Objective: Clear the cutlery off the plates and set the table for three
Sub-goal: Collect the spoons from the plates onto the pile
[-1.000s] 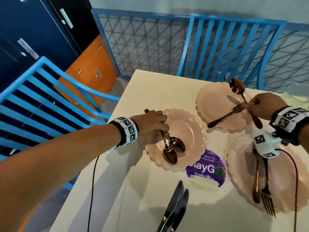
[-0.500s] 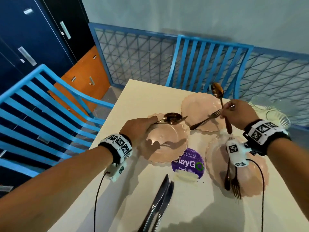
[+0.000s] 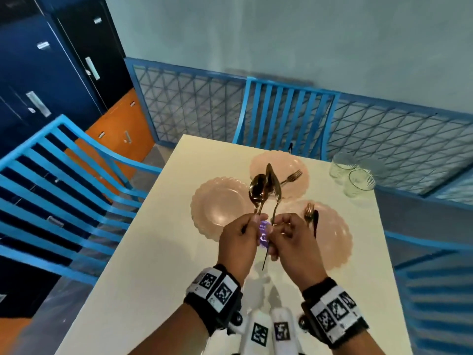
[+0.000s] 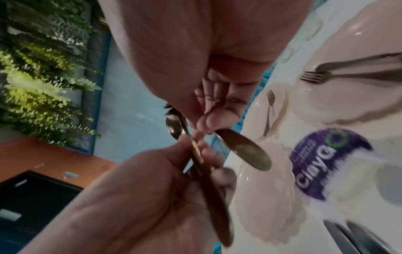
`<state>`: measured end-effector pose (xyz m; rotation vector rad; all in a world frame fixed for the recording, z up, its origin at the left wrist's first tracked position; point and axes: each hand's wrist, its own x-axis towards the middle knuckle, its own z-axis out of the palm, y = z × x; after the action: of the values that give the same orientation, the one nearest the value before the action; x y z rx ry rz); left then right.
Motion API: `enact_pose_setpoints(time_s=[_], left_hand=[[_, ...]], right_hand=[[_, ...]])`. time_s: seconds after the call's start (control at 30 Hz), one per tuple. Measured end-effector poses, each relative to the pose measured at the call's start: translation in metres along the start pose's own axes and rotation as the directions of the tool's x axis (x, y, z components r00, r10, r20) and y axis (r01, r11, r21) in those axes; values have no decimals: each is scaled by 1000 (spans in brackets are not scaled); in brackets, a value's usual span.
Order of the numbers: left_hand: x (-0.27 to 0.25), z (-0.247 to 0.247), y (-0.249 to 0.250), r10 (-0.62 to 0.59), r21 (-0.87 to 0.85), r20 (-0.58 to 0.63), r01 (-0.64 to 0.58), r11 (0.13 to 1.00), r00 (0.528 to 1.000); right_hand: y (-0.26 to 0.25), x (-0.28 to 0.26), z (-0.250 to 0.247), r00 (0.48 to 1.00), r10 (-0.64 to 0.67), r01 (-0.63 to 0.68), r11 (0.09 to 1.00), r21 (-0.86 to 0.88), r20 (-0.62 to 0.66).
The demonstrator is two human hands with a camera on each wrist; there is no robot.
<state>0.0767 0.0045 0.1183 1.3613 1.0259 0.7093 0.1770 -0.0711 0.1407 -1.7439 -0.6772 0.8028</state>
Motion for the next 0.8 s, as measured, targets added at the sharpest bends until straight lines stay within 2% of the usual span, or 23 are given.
enact_pose_setpoints(time_s=[0.23, 0.4, 0.5, 0.63, 0.8], left_hand=[[-50, 7, 10, -26, 67, 102, 20, 998, 994], [-73, 7, 6, -1, 196, 268, -54, 979, 963], [-84, 8, -4, 7, 282, 275, -87, 956, 961], [-103, 17, -6, 15, 248, 218, -70, 966, 976], [-118, 28, -23, -63, 305, 235, -12, 952, 970]], right_hand=[[12, -40, -22, 999, 18, -20, 997, 72, 33], [20, -62, -43, 998, 45, -48, 997, 57, 54], [24, -74, -51, 995, 75, -82, 992, 99, 72], [30, -83, -56, 990, 119, -128, 984, 125, 81], [43, -93, -61, 974, 192, -210, 966, 149, 122]])
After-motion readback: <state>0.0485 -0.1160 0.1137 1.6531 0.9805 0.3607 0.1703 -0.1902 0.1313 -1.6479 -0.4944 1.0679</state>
